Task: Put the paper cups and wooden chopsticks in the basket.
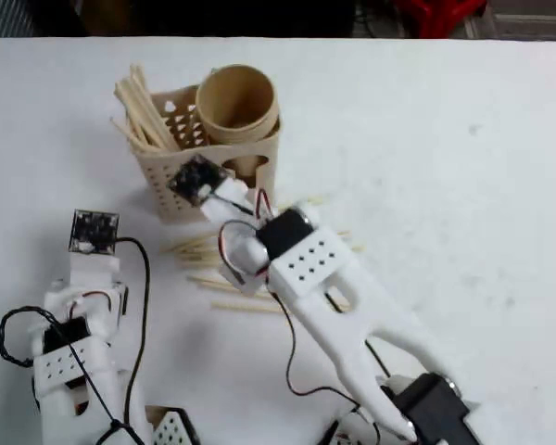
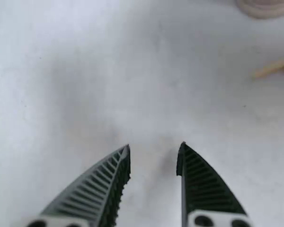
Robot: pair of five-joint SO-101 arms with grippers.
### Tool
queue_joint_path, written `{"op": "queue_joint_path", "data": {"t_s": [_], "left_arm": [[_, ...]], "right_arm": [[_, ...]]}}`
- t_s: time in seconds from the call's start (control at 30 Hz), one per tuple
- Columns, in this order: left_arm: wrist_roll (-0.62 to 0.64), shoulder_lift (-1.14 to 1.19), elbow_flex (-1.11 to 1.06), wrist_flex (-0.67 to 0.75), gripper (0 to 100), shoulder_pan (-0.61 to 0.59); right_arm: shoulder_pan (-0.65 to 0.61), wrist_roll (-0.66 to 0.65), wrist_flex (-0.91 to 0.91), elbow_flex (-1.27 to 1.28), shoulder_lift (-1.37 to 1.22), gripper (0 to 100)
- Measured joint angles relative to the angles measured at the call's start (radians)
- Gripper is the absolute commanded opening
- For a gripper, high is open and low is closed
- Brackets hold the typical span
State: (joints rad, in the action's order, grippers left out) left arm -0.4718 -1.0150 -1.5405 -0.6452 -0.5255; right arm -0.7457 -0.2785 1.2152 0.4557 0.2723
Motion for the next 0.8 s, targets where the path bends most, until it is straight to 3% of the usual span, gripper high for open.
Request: {"op": "queue_joint_path", "data": {"t_s": [0.2,0.37,0.57,0.8], "left_arm": [[0.000,0.000,0.000,0.000,17,0.000],[0.000,0.000,0.000,0.000,17,0.000],[0.000,0.000,0.000,0.000,17,0.000],[0.000,0.000,0.000,0.000,17,0.000]], "right_arm": [[0.002,-0.040,-0.141,0.173,0.034,4.1],[0.078,-0.347,-0.152,0.189,0.037,4.3],[0.164,-0.565,-0.109,0.198,0.037,4.6],[0.107,-0.598,-0.176,0.221,-0.147,10.0]]}}
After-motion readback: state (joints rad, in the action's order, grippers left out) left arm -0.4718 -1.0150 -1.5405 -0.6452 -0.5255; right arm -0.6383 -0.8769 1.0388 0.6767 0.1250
